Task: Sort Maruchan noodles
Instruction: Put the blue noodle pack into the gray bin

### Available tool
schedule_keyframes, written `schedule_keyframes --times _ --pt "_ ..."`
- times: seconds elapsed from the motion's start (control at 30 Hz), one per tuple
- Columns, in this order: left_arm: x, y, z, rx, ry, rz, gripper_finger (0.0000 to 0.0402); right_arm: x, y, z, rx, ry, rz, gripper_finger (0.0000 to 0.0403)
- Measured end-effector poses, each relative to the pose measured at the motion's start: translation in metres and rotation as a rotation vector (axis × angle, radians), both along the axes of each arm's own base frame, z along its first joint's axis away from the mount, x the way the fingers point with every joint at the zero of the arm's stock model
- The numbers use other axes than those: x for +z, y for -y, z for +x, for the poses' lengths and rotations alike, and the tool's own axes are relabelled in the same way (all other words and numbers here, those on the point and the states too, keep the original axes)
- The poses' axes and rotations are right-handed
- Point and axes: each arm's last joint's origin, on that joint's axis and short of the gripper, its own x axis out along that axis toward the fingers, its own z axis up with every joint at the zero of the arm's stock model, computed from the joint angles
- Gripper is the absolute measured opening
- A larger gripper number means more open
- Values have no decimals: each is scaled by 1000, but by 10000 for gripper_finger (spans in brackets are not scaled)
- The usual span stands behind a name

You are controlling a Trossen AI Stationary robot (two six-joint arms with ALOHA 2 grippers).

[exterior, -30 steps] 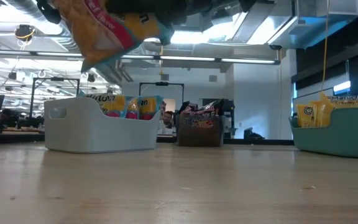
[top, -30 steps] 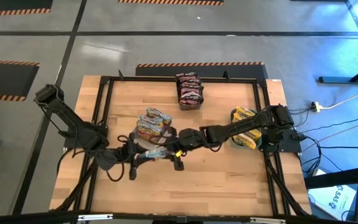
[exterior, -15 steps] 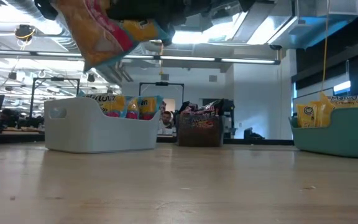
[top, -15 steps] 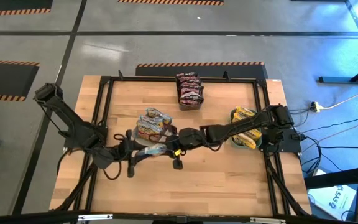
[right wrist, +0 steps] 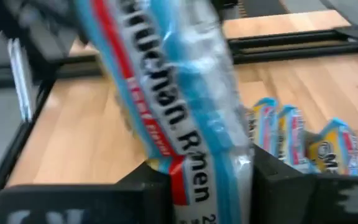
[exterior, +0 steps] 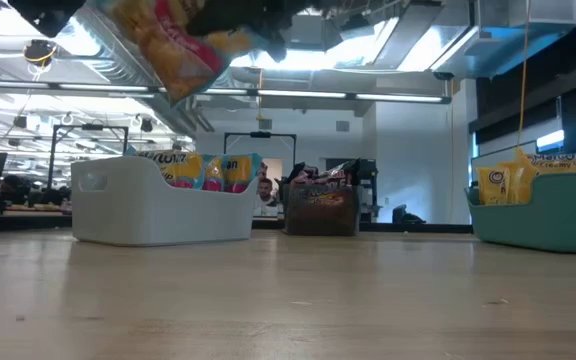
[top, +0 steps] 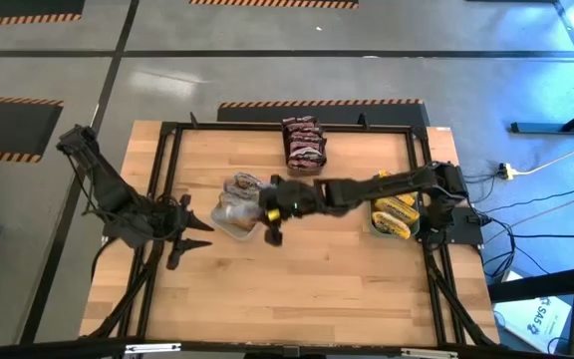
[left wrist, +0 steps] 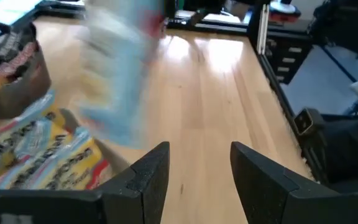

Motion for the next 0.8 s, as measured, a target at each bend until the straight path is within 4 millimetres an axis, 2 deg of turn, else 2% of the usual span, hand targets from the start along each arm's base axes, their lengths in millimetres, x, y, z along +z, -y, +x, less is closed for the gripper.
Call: schedule_keyframes --times 0.17,0.3,0.37,0.53,0.8 --pt "6 -11 -10 1 34 46 163 1 39 10 -67 71 118 91" --pt "11 -17 -15 8 77 83 163 -28 58 25 -46 45 221 91" --pt "13 -21 -17 48 103 88 163 -42 57 33 -6 52 254 91" --pt "15 -26 -20 126 137 108 163 -73 54 40 -12 -38 276 91" --pt "15 -27 -20 157 138 131 163 -88 56 38 -58 -129 315 91"
